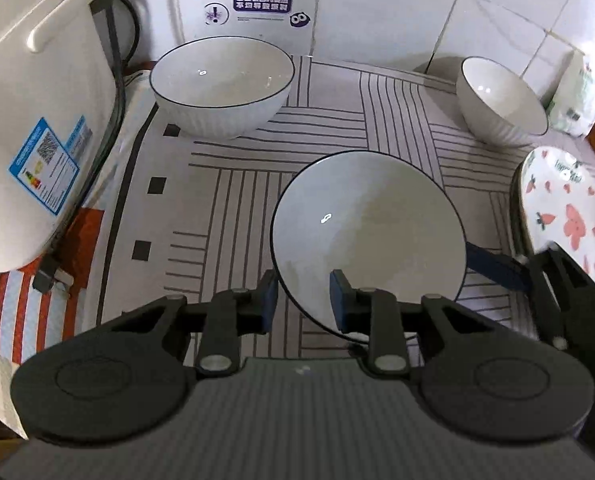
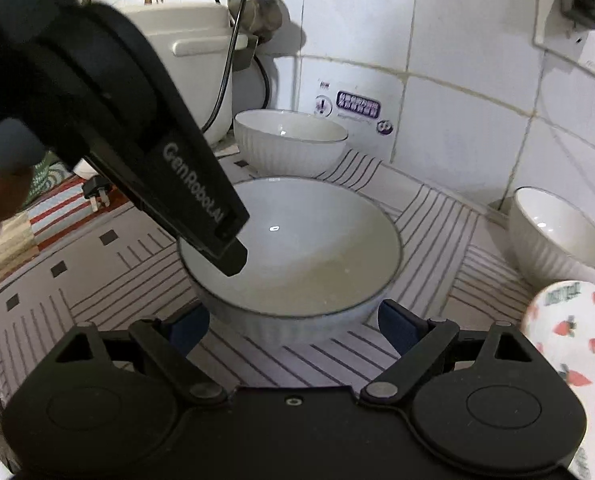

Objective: Organize plates and bowls
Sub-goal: 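Lift the white bowl and carry it toward the bowls by the wall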

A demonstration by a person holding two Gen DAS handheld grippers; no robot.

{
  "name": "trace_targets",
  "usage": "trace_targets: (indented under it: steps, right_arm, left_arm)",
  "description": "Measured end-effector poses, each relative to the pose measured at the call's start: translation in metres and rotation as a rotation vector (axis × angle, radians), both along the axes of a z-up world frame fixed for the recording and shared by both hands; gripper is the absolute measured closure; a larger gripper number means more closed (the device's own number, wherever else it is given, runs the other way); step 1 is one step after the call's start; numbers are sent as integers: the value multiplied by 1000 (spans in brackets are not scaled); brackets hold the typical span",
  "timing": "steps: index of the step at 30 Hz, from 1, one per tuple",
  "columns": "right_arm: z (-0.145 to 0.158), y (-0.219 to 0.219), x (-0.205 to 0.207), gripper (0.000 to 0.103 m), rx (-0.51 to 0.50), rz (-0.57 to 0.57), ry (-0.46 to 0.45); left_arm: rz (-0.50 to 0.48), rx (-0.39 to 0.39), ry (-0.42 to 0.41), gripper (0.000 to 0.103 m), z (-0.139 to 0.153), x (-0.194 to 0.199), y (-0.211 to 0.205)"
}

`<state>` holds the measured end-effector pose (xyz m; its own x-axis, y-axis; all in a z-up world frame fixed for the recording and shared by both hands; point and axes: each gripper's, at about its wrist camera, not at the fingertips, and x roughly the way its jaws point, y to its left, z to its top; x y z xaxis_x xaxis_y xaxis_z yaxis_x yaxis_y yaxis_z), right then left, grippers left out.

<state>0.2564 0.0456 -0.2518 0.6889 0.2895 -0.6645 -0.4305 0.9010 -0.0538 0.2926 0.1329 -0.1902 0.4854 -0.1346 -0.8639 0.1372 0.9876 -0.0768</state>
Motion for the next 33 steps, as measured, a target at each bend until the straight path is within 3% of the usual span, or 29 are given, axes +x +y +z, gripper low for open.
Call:
trace_targets:
  steps: [7, 13, 19, 24, 28, 33]
  right_arm:
    - [45, -33, -31, 9, 83, -68, -27]
    - [83, -73, -47, 9, 222, -132, -34]
    - [114, -97, -70, 9, 204, -179, -100]
    - [129, -117, -73, 9, 183, -265, -96]
    - [133, -148, -69, 9, 301, -325, -35]
    - [127, -173, -63, 9, 356, -416, -31]
  left_arm:
    - [-11, -10, -25, 73, 31, -16, -1]
    - [-67, -10, -36, 69, 54, -34, -10]
    - [-102, 26, -56, 62, 74, -55, -21]
    - [-128, 70, -72, 61, 89, -62, -32]
    - [-104, 62, -94, 52, 99, -59, -39]
    - [-106, 59, -105, 43, 97, -47, -54]
